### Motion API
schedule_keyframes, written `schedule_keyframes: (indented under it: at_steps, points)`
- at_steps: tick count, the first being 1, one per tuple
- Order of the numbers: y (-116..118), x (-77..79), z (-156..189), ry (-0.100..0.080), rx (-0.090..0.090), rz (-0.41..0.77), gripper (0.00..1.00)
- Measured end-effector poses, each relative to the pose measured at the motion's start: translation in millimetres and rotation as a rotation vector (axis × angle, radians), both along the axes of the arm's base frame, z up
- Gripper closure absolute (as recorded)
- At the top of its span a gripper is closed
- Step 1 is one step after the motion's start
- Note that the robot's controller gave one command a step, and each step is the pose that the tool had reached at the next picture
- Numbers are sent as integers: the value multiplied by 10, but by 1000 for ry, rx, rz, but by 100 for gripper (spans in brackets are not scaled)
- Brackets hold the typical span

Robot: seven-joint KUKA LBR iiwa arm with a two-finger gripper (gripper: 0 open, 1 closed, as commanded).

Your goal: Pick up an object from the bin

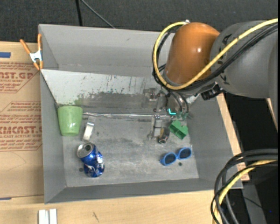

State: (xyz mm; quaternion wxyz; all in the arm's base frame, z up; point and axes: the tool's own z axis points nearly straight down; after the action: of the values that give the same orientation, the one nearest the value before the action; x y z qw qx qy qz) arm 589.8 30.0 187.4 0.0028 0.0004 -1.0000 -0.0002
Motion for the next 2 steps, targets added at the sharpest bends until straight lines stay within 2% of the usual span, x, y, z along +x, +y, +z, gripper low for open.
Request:
schedule_keyframes:
  at_steps: [1, 2]
  points:
    - [-1040, -308, -1224, 1, -1, 106, 0]
    - [-1446, 12, -852, -14, -2, 110, 0]
